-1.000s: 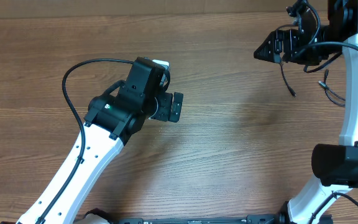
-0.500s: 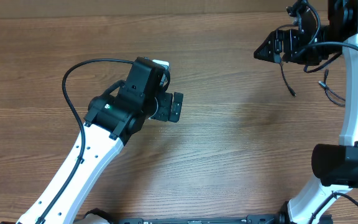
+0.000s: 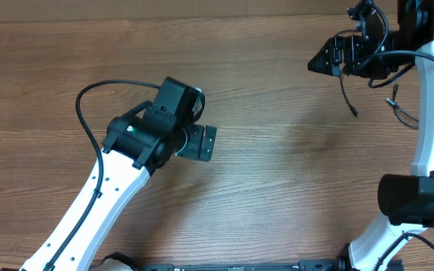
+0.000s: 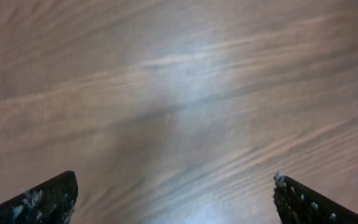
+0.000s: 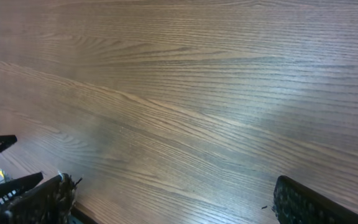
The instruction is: Untangle cables
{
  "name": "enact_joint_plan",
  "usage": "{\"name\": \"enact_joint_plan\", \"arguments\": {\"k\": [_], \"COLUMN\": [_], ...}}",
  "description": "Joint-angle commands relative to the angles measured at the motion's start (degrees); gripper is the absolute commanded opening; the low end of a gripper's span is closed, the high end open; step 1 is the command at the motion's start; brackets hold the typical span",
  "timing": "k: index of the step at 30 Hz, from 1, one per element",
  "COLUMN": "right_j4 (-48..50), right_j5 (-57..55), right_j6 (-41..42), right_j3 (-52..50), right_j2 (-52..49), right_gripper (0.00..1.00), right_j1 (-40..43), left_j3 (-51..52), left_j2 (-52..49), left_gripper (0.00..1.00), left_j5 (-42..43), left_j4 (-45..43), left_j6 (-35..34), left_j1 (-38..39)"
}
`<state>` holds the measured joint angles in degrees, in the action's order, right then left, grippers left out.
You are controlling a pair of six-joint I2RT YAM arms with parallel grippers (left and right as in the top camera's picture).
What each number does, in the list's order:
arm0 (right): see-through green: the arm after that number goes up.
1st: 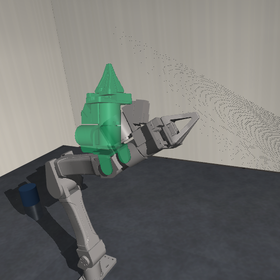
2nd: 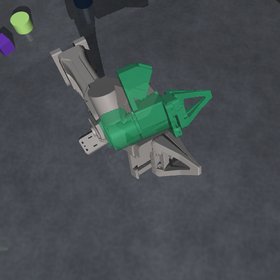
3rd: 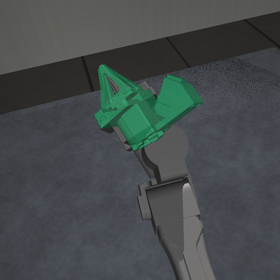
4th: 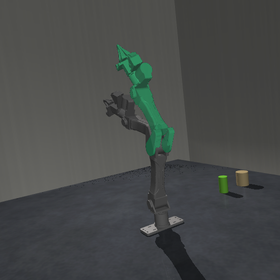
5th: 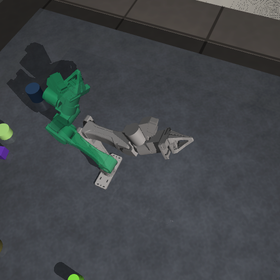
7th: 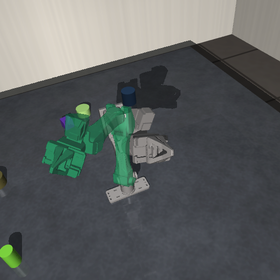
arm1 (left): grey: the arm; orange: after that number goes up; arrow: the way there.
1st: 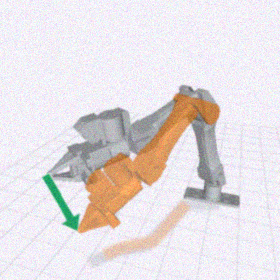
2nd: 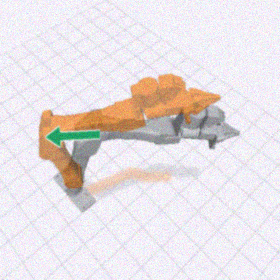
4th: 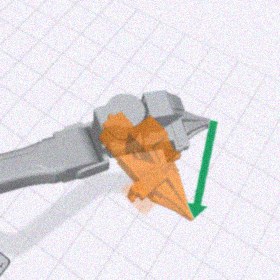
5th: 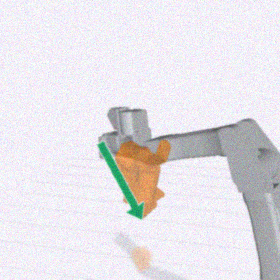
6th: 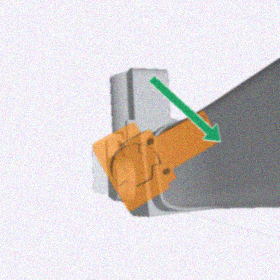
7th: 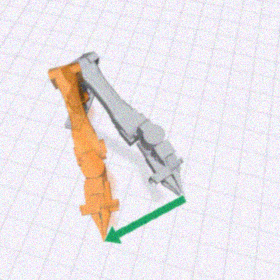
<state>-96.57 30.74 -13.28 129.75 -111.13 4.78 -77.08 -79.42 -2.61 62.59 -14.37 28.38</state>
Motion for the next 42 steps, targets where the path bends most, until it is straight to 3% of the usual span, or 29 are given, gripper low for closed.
{"name": "enact_joint_plan", "arguments": {"k": [1, 8, 18, 25, 42], "right_j4": [0.24, 0.24, 0.24, 0.24, 0.24], "right_j5": [0.85, 0.85, 0.85, 0.85, 0.85], "right_j6": [0.22, 0.2, 0.2, 0.2, 0.22], "right_j3": [0.39, 0.39, 0.39, 0.39, 0.39], "right_j2": [0.17, 0.17, 0.17, 0.17, 0.17], "right_gripper": [1.0, 1.0, 1.0, 1.0, 1.0], "right_j1": [-0.17, -0.17, -0.17, -0.17, -0.17], "left_j3": [-0.33, 7.1, 29.64, 48.54, 75.08], "left_j2": [0.07, 3.93, 20.17, 36.85, 67.95], "left_gripper": [0.99, 0.99, 1.0, 0.99, 1.0], "left_j5": [-0.96, -0.52, 8.48, 11.91, 7.08], "left_j4": [1.99, -4.44, -19.82, -38.1, -74.95], "left_j6": [0.85, 0.39, -1.11, -2.4, -2.38], "left_j1": [-0.68, -1.9, -9.27, -14.78, -17.53]}}
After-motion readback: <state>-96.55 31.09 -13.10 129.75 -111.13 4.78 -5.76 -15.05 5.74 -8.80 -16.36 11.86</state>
